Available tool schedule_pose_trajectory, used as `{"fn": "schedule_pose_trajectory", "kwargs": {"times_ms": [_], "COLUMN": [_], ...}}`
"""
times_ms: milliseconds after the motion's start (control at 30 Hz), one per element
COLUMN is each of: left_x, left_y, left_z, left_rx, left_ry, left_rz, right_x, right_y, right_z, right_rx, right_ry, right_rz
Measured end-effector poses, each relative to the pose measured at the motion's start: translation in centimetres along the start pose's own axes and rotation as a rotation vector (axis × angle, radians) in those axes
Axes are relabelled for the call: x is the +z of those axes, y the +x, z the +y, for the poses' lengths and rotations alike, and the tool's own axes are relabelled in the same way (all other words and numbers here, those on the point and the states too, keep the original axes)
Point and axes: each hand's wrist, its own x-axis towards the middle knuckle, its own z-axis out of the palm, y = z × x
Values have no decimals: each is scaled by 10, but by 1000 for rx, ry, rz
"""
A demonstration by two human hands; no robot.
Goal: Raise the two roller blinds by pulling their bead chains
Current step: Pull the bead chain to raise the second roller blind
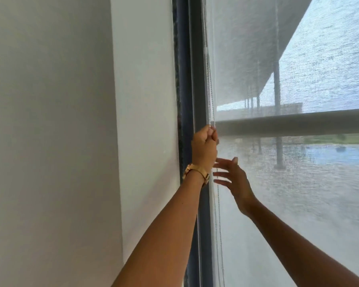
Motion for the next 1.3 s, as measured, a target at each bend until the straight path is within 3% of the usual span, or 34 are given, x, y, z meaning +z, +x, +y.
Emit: {"fn": "schedule_pose_trajectory", "kwargs": {"times_ms": [133, 433, 567, 700, 800, 933, 1000, 1167, 1300], "left_x": [-3, 4, -14, -19, -25, -25, -22, -12, 0], "left_y": [-35, -128, -158, -184, -190, -139, -101, -20, 19], "left_z": [-34, -105, -136, -149, -141, -111, -87, -24, 11], "left_rx": [-99, -278, -363, -545, -424, -273, -208, -17, -12], "left_ry": [-44, 13, 116, 175, 217, 78, 0, -25, -55], "left_rz": [-5, -55, -25, -112, -181, 107, 170, 176, 172], "right_x": [13, 34, 48, 55, 55, 52, 50, 51, 54], "right_y": [51, 111, 106, 86, 75, 62, 52, 18, -15], "right_z": [-58, -146, -125, -85, -68, -40, -24, 17, 42], "right_rx": [-147, -194, -201, -280, -305, -267, -242, -185, -151], "right_ry": [-8, 102, -56, -120, -99, -145, -165, -161, -156], "right_rz": [-25, -19, 93, 110, 124, 141, 155, 167, 151]}}
